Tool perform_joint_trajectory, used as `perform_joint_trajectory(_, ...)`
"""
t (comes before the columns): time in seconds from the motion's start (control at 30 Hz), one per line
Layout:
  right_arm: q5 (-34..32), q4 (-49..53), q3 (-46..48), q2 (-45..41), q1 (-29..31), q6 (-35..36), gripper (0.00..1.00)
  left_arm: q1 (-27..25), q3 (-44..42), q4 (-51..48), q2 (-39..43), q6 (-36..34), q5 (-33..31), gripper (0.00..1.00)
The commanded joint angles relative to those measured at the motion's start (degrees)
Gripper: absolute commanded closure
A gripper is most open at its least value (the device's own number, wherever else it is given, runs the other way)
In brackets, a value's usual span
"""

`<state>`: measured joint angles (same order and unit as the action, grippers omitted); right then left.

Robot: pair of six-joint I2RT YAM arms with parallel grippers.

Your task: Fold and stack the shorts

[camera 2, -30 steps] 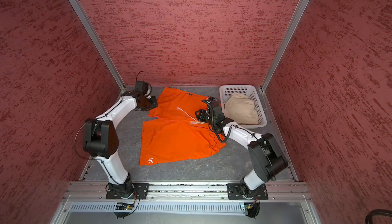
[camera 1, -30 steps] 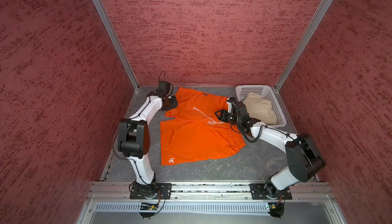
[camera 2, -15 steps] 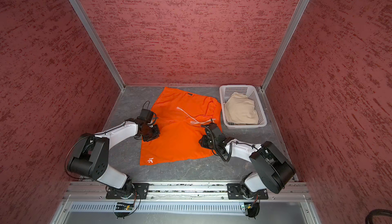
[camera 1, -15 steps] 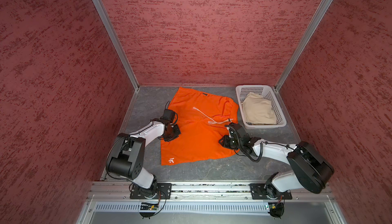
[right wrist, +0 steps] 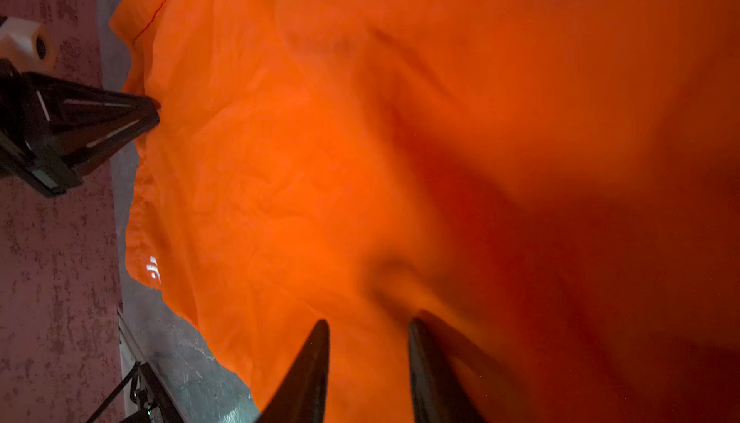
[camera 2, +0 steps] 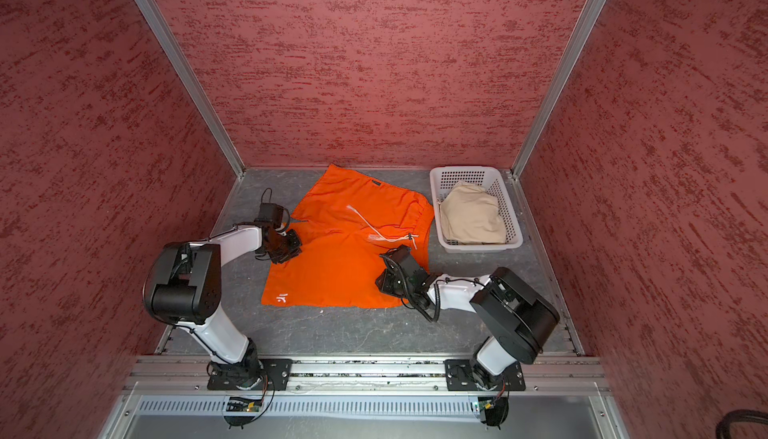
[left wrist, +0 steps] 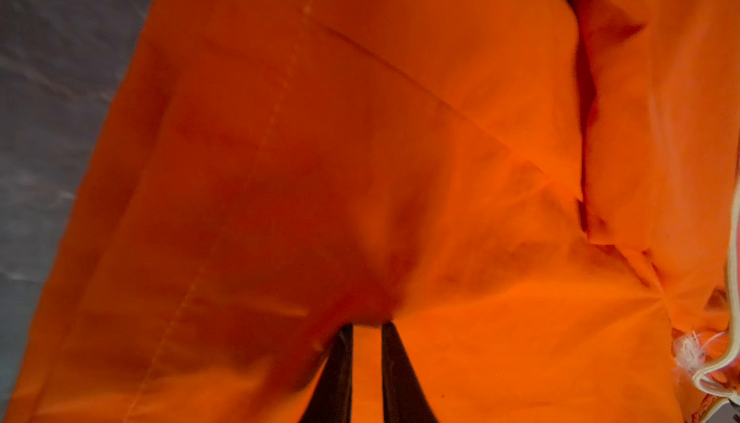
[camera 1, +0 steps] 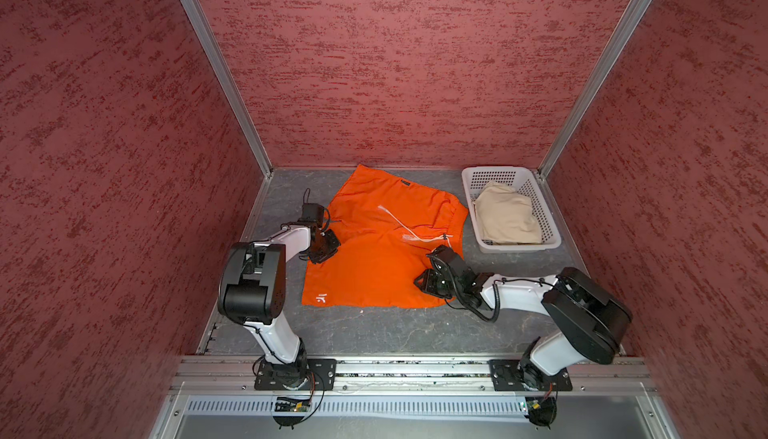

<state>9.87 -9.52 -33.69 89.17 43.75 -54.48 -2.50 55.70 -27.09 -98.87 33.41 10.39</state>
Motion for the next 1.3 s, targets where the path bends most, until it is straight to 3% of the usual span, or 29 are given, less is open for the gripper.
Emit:
perform_joint_trajectory(0.0,-0.99,0.89,-0.95,-5.19,-0.18,-1.85,0.55,0.21,0.14,-2.86,1.83,-1.24,-1.00,0.77)
perform_joint_trajectory(0.27,1.11,13.01,5.19,-27.20,-7.15,-4.12,0.48,0.04,-2.30,-2.93,6.65,0.72,0.83,0.71)
perform_joint_trajectory(0.53,13.34,19.86,14.63,-40.72,-24.31,-9.59,0.45,0.00,-4.54,-3.78,11.85,3.81,3.16,0.67)
perform_joint_trajectory(0.67,16.69,19.08,17.57,-40.56,-28.45,-10.58,0.45,-0.13,-6.57,-5.68,18.46,4.06,4.35,0.67)
perform_joint_trajectory(0.83,14.44,22.18,16.89,-38.67,-28.99,-8.80,0.44,0.30,-10.34,-7.58,28.10,4.58,4.34,0.63)
perform_joint_trajectory(1.27,17.24,8.05,18.33,-28.08,-28.86,-10.05,0.49,6.85,-22.68,-7.09,42.00,8.44,12.69,0.55)
